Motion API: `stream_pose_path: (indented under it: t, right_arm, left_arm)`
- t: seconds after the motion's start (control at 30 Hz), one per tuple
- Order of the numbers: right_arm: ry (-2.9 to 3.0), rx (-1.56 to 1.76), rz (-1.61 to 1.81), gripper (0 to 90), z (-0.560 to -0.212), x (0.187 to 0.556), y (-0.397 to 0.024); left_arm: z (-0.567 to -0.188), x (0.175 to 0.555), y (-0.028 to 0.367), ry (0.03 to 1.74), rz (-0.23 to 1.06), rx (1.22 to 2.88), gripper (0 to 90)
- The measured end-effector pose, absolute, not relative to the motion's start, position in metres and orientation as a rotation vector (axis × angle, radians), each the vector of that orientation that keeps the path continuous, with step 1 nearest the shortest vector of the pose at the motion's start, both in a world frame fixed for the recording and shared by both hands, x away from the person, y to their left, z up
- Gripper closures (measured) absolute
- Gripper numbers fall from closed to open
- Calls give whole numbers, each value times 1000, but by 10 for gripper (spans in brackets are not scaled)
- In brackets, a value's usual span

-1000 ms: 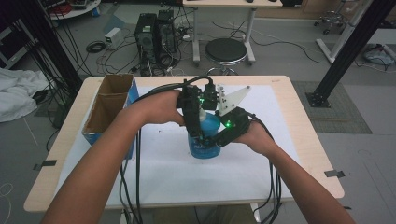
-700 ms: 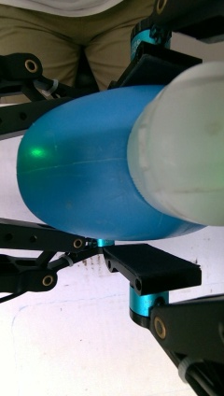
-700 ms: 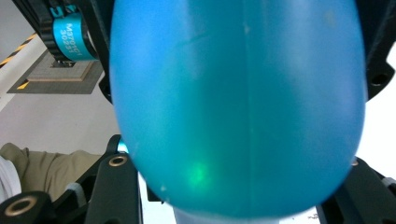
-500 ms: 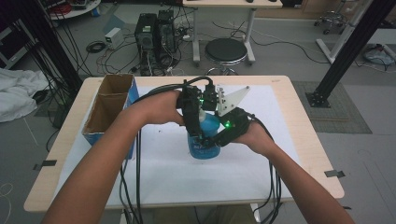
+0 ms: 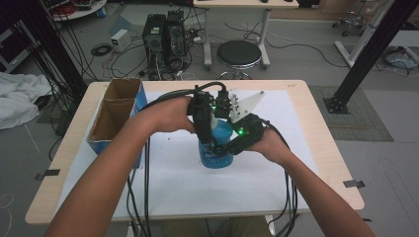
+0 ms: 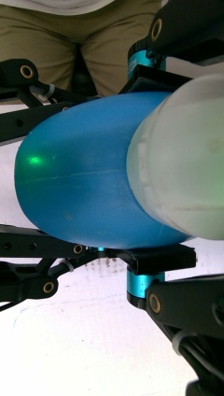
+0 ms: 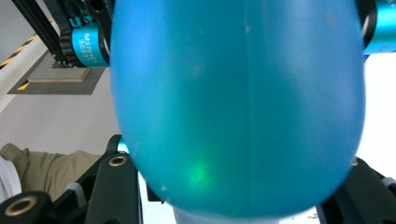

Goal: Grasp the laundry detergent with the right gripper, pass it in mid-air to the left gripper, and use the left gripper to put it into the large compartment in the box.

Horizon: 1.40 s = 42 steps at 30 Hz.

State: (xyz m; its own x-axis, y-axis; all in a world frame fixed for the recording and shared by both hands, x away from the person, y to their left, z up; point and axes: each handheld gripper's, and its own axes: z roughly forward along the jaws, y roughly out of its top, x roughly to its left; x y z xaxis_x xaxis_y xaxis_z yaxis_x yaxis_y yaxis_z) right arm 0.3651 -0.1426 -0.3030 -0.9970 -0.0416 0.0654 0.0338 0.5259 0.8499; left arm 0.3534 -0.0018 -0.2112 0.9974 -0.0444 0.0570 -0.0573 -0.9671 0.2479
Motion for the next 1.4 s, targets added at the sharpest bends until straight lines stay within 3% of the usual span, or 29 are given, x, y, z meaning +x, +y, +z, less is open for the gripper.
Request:
stream_pose_path:
  t: [0.73, 0.9, 1.03, 1.1, 1.4]
  right_arm:
    - [-2694, 32, -1502, 437, -299, 360, -143]
    - [-2709, 32, -1453, 220, -298, 358, -148]
    - [-2699, 16, -1411, 210, -296, 357, -158]
    - [-2771, -64, -1368, 101, -294, 354, -171]
    - [-2936, -299, -1148, 101, -292, 356, -206]
  left_arm:
    - [-205, 348, -2, -103, 81, 2887, 380]
    - [-201, 347, -1, -102, 87, 2905, 380]
    - [-201, 347, 3, -85, 91, 2911, 380]
    - [-201, 347, 7, -63, 96, 2924, 380]
    - [-198, 353, 23, 68, 148, 2922, 378]
